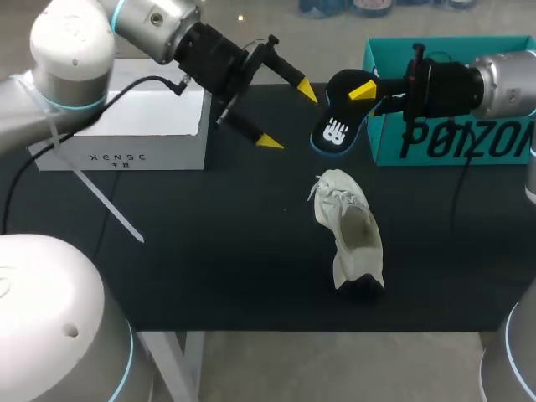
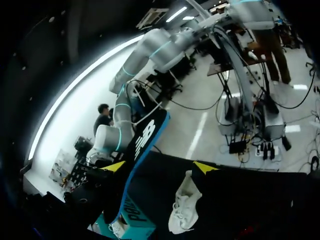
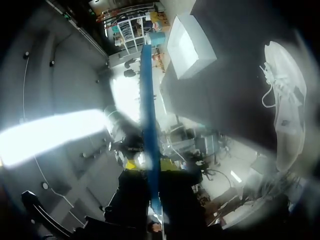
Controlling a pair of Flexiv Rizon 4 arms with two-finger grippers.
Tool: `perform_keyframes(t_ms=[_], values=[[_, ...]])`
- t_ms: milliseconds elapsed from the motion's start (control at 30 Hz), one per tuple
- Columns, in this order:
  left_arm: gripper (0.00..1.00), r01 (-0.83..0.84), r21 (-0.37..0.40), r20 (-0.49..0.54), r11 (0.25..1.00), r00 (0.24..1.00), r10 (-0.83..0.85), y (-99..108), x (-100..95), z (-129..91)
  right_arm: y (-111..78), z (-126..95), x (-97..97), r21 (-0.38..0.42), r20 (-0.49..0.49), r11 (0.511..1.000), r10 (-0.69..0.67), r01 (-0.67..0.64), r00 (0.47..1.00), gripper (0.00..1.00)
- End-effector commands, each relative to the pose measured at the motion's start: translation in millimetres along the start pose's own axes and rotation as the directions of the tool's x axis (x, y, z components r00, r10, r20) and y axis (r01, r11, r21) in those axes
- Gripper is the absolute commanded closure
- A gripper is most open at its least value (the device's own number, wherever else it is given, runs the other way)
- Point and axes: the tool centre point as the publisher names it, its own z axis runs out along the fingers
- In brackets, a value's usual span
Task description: Take the shoe out of the shoebox, open the shoe tongue, remove and reinsert the insole, then place the shoe into the shoebox
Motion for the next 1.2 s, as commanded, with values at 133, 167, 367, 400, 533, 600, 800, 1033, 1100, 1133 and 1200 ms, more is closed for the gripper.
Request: perform_keyframes(t_ms=[133,167,367,400,533,600,800,1033,1100,1133,1200], values=[[0.00,0.003,-0.048,-0.250,0.999,0.968,-0.015,-8,-18.2,-54,-0.2,0,-0.2,-0.001,0.000,1.000,0.000,0.000,1.000,1.00],[0.00,-0.006,-0.042,-0.285,0.999,0.959,-0.006,-9,-21.2,-58,-0.2,0,-0.2,-0.001,0.000,1.000,0.000,0.000,1.000,1.00],[0.00,-0.031,-0.060,-0.531,0.998,0.847,-0.006,-10,-34.9,-74,-0.2,0,-0.2,-0.001,0.000,1.000,0.000,0.000,1.000,1.00],[0.00,-0.031,-0.072,-0.557,0.997,0.830,-0.015,-11,-37.9,-75,-0.2,0,-0.2,-0.001,0.000,1.000,0.000,0.000,1.000,1.00],[0.00,-0.068,-0.143,-0.673,0.987,0.738,-0.046,-13,-55.7,-78,-0.2,0,-0.2,-0.001,0.000,1.000,0.000,0.000,1.000,1.00],[0.00,-0.068,-0.143,-0.673,0.987,0.738,-0.046,-13,-55.7,-78,-0.2,0,-0.2,-0.001,0.000,1.000,0.000,0.000,1.000,1.00],[0.00,-0.068,-0.143,-0.673,0.987,0.738,-0.046,-13,-55.7,-78,-0.2,0,-0.2,-0.001,0.000,1.000,0.000,0.000,1.000,1.00],[0.00,-0.068,-0.143,-0.673,0.987,0.738,-0.046,-13,-55.7,-78,-0.2,0,-0.2,-0.001,0.000,1.000,0.000,0.000,1.000,1.00],[0.00,-0.068,-0.143,-0.673,0.987,0.738,-0.046,-13,-55.7,-78,-0.2,0,-0.2,-0.001,0.000,1.000,0.000,0.000,1.000,1.00],[0.00,-0.068,-0.143,-0.673,0.987,0.738,-0.046,-13,-55.7,-78,-0.2,0,-0.2,-0.001,0.000,1.000,0.000,0.000,1.000,1.00],[0.00,-0.068,-0.143,-0.673,0.987,0.738,-0.046,-13,-55.7,-78,-0.2,0,-0.2,-0.001,0.000,1.000,0.000,0.000,1.000,1.00]])
